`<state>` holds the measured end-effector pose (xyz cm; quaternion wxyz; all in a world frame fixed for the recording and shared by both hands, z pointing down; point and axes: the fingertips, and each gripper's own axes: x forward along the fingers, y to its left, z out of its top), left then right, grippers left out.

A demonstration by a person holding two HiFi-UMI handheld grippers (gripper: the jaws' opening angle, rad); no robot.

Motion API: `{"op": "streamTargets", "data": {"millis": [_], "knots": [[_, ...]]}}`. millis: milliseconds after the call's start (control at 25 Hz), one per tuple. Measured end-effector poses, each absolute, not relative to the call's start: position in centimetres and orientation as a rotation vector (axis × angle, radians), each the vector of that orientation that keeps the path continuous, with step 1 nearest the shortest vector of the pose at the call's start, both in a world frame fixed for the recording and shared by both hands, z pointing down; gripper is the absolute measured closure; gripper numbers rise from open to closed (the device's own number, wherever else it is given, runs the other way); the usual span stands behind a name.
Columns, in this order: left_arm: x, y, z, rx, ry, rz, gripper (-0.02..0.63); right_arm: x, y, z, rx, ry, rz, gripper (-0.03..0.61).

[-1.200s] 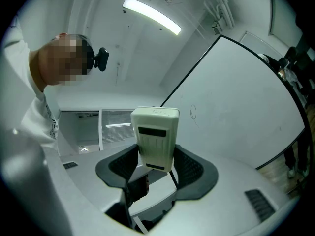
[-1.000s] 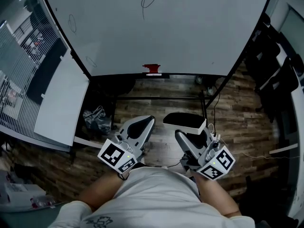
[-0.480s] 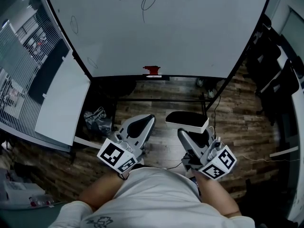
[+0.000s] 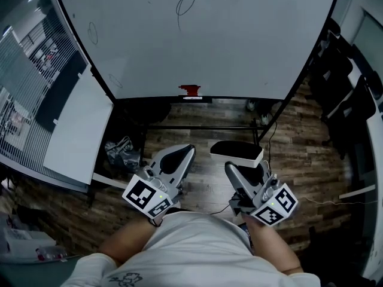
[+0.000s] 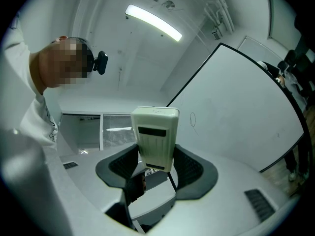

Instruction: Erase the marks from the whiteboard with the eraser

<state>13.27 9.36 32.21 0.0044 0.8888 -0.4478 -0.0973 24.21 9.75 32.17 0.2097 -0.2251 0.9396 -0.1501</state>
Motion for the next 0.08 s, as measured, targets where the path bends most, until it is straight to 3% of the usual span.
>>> {"op": "streamTargets", "data": {"millis": [80], "knots": [[13.41, 9.43, 32.21, 2.782, -1.398, -0.307, 0.607, 24.46, 9.77, 32.14, -0.629, 2.605, -0.426, 0.345]]}}
